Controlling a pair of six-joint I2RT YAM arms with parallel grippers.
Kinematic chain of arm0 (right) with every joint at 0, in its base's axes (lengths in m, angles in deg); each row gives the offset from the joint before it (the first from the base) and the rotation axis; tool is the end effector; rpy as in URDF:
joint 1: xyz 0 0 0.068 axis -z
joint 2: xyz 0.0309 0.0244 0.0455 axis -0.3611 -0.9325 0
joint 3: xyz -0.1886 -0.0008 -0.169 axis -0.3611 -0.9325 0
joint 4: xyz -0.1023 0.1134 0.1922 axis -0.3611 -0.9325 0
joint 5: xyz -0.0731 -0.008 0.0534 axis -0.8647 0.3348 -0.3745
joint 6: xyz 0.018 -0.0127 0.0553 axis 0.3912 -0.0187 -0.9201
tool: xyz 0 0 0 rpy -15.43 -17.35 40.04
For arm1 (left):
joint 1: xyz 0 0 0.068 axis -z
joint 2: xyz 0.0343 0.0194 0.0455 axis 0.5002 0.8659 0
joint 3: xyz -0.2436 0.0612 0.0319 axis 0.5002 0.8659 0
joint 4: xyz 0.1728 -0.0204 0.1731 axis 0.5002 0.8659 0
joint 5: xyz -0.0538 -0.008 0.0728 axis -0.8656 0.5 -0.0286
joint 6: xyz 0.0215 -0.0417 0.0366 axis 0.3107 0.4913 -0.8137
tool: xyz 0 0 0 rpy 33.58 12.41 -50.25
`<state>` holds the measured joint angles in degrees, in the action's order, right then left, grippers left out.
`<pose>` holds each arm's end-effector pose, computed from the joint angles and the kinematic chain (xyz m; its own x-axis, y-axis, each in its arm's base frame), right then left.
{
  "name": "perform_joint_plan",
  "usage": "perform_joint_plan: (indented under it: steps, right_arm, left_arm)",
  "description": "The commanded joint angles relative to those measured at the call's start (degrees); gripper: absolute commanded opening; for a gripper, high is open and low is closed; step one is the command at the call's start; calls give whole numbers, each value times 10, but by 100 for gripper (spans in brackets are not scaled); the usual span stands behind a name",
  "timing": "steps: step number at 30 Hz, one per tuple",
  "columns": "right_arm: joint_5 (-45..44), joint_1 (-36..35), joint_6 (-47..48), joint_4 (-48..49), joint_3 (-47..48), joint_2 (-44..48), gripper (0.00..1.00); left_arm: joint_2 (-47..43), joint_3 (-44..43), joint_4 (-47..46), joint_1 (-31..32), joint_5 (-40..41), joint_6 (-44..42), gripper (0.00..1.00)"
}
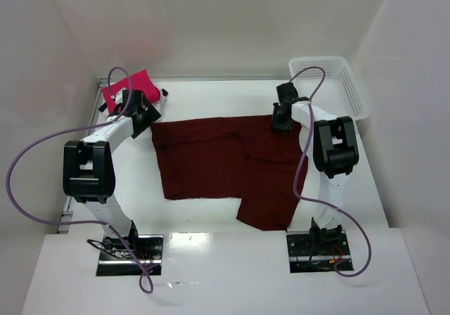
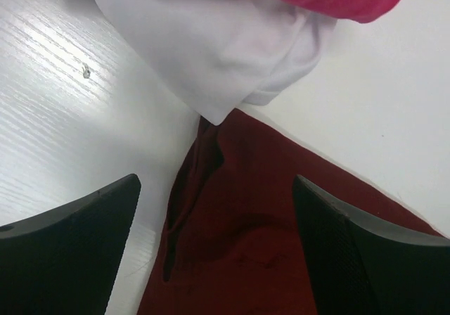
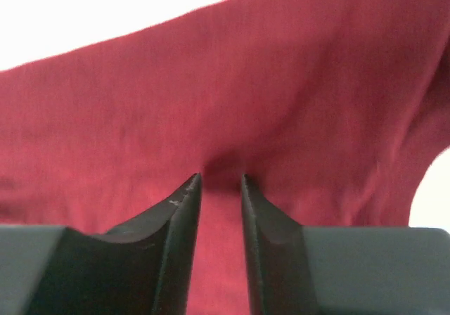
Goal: Fold and stack the t-shirts
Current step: Fold the flattened tshirt in 1/3 of the way
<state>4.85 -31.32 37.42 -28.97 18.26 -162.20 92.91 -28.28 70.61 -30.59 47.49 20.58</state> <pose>0.4098 0.0717 0.1503 -0.8621 0.1934 -0.4684 0.1470 0.9800 0.1342 0.3733 0.0128 0.2024 -0.3733 -0.6967 -0.6126 -0.6014 0.6845 -0.4119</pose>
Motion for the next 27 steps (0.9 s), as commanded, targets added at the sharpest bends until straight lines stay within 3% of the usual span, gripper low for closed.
perform_joint_plan:
  steps: [1,5,7,12,19,27]
  right_arm:
    - [25,-7,-4,-42,11,70,39]
    - [51,-19,-4,-42,35,98,60]
    - [58,-30,-10,-42,40,103,63]
    - [58,-43,-16,-31,28,114,64]
    - [68,-43,-21,-12,-17,139,49]
    - [63,-43,-21,4,-39,145,49]
  left_arm:
    - [6,-33,-33,-6,-27,-25,93]
    - [-14,-15,-28,-6,-50,-53,84]
    - [-19,-2,-28,-6,-55,-63,75]
    - [5,-13,-2,32,-18,-103,52]
    - [40,-33,11,63,-6,-104,22]
    - [98,-33,26,68,25,-87,13]
